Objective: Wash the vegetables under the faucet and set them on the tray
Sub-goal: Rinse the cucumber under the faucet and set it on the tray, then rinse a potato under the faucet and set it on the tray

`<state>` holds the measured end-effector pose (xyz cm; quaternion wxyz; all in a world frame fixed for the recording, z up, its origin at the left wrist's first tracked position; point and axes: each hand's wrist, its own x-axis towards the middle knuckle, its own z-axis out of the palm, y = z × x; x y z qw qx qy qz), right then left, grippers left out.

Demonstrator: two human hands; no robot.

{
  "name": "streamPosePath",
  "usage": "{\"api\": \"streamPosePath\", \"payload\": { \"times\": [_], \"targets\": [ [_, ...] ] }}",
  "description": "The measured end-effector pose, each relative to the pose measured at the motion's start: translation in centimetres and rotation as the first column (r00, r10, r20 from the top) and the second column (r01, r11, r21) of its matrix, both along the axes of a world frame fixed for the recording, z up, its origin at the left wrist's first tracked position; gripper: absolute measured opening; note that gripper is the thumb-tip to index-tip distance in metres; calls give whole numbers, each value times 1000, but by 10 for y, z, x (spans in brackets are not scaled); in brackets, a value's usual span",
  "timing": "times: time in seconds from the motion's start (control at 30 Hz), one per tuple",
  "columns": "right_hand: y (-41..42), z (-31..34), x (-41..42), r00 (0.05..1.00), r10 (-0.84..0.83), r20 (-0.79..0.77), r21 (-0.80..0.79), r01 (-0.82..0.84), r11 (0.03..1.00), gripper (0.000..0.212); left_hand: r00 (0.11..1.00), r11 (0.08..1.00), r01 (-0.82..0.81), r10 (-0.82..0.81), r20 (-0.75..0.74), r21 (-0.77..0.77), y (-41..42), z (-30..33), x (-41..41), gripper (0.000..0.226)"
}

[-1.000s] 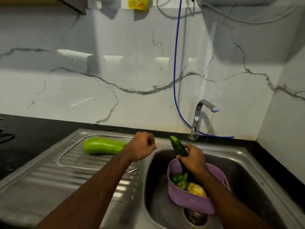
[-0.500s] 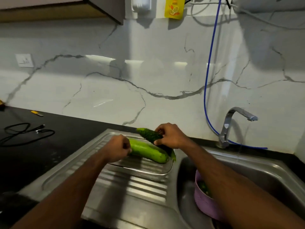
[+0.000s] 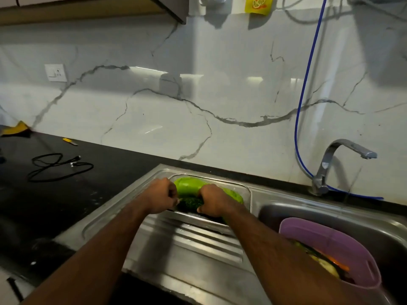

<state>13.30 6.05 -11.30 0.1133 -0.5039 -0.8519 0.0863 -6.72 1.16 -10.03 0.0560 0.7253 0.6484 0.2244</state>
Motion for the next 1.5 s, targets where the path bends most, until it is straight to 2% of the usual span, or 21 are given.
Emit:
{"api": "streamPosePath", "payload": {
  "times": [0.07, 0.17, 0.3, 0.43, 0.7, 0.83, 1.0, 1.1, 1.2, 1.27, 1.4, 1.5],
  "targets": [
    [-1, -6, 1, 1000, -11, -20, 15, 11, 1000, 42, 1000, 1000, 1, -1, 23, -1, -1, 0, 1, 29],
    [0, -8, 3, 999, -29, -39, 24, 30, 999, 43, 999, 1000, 10, -9, 49, -24, -1, 0, 7, 17],
    [-1, -6, 14, 996, -56, -72, 30, 58, 998, 46, 999, 999, 27, -26, 25, -28, 0, 8, 27, 14],
    [-2, 5, 42, 981, -83, -178, 67, 96, 993, 29, 998, 998, 63, -63, 32, -8, 7, 21, 61, 13],
    [-1, 19, 182, 891, -317, -325, 52, 351, 935, 32, 962, 974, 225, -228, 148, 37, 43, 34, 180, 24],
    [-4, -3, 255, 832, -423, -358, 3, 454, 891, 31, 919, 945, 324, -326, 221, 48, 51, 23, 251, 8],
    [-20, -37, 311, 767, -562, -308, -186, 531, 827, 19, 871, 910, 414, -397, 289, 4, 57, -8, 323, 9],
    [-29, -58, 327, 781, -592, -200, -394, 489, 779, 11, 864, 923, 385, -354, 358, -16, 58, -36, 354, 9],
    [-33, -72, 333, 851, -525, -13, -515, 444, 733, 18, 866, 952, 296, -233, 443, -79, 60, -71, 377, 8],
    [-35, -79, 333, 859, -510, 47, -571, 442, 692, 22, 864, 960, 249, -161, 478, -126, 64, -92, 387, 11],
    [-26, -93, 339, 860, -502, 96, -593, 454, 665, 46, 861, 948, 263, -146, 488, -181, 72, -115, 394, 11],
    [-18, -99, 344, 839, -540, 70, -625, 459, 631, 51, 841, 946, 258, -121, 528, -194, 84, -126, 392, 13]
  ]
}}
